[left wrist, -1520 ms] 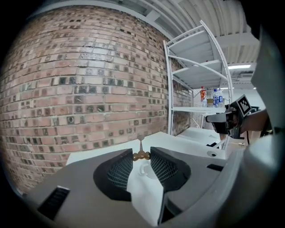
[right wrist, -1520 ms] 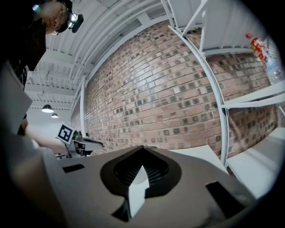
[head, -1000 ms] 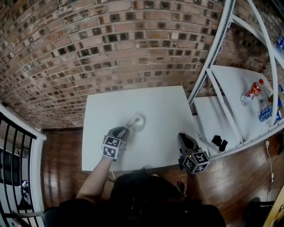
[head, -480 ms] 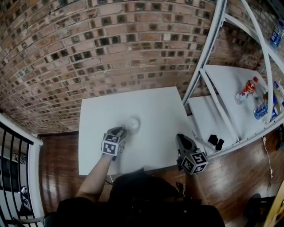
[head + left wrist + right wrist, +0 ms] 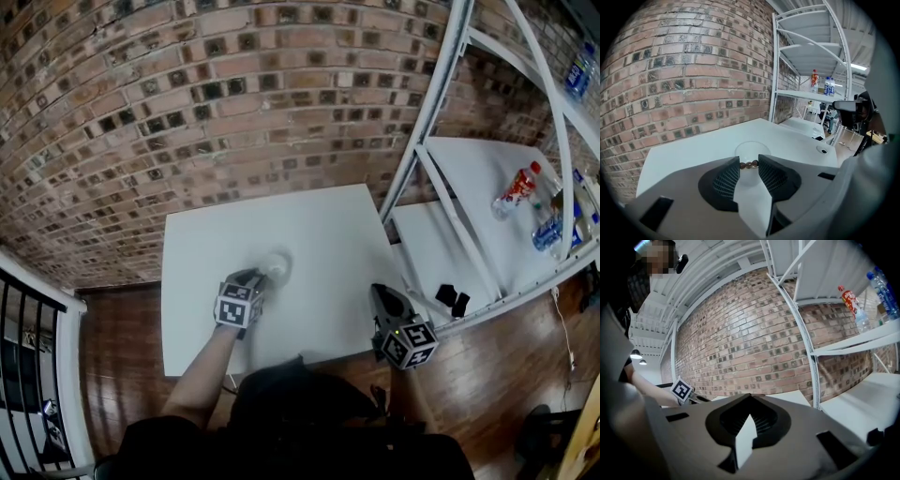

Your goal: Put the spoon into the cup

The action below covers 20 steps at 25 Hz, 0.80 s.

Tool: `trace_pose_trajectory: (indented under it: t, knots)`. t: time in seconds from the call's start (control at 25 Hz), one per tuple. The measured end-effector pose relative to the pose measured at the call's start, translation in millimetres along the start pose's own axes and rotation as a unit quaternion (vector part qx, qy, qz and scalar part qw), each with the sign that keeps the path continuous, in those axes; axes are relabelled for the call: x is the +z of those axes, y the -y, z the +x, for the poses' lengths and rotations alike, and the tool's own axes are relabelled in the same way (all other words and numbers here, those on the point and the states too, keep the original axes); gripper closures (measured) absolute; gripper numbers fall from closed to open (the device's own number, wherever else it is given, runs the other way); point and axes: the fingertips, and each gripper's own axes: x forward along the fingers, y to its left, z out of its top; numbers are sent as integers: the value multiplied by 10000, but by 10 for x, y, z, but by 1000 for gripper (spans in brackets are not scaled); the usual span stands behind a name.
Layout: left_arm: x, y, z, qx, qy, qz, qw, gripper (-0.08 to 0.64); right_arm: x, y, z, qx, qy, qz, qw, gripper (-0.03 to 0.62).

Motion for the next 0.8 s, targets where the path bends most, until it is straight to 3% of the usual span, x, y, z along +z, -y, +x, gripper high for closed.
trace_pose_trajectory:
  t: [0.56,0.8]
  knots:
    - [74,-1,-169,-75,300,-77,9995,394,-2,-159,98,223,-48,-37,9997,588]
    - [292,-49,-484,-44,893,-251,9957,394,-1,-290,136,401,-68,-97,9991,588]
